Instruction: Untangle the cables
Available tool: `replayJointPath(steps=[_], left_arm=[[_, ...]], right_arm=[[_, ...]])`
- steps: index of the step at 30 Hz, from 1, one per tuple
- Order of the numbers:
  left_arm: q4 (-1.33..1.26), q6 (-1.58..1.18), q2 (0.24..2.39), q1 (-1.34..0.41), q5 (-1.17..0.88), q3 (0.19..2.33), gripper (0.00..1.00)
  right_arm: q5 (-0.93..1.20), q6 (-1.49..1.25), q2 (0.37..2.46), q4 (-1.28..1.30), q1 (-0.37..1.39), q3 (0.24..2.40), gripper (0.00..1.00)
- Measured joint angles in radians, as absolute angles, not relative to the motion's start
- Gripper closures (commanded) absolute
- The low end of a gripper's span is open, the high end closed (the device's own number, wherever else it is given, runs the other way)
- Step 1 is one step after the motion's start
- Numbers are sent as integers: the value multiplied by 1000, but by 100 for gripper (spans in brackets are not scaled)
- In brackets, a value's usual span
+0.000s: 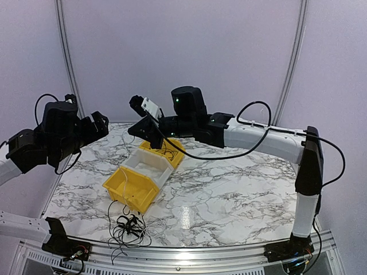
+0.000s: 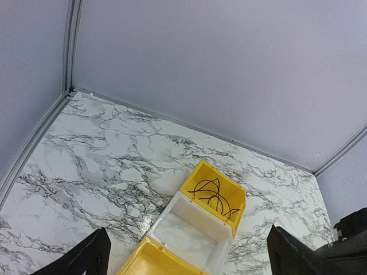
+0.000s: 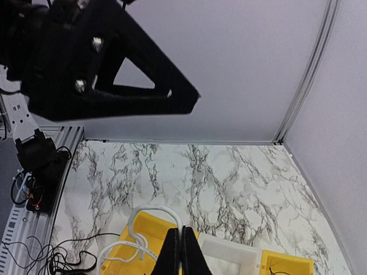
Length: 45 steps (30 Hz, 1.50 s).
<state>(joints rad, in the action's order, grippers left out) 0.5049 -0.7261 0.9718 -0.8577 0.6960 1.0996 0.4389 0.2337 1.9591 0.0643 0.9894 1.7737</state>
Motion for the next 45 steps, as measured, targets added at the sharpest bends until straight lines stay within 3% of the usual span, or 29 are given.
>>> replayJointPath(steps=[10, 16, 32, 45], left_arm=[[509, -653, 961, -781, 688, 1118, 1], [505, -612, 1052, -740, 590, 1217, 1], [479, -535, 1021, -732, 632, 1204, 1], [463, -481, 1016, -731, 606, 1203, 1]], right_arm=[[451, 187, 1959, 37, 990, 1900, 100], [451, 187, 1960, 44, 989, 1893, 100], [442, 213, 2014, 45, 986, 1857, 100], [463, 213, 2198, 83, 991, 1797, 100]])
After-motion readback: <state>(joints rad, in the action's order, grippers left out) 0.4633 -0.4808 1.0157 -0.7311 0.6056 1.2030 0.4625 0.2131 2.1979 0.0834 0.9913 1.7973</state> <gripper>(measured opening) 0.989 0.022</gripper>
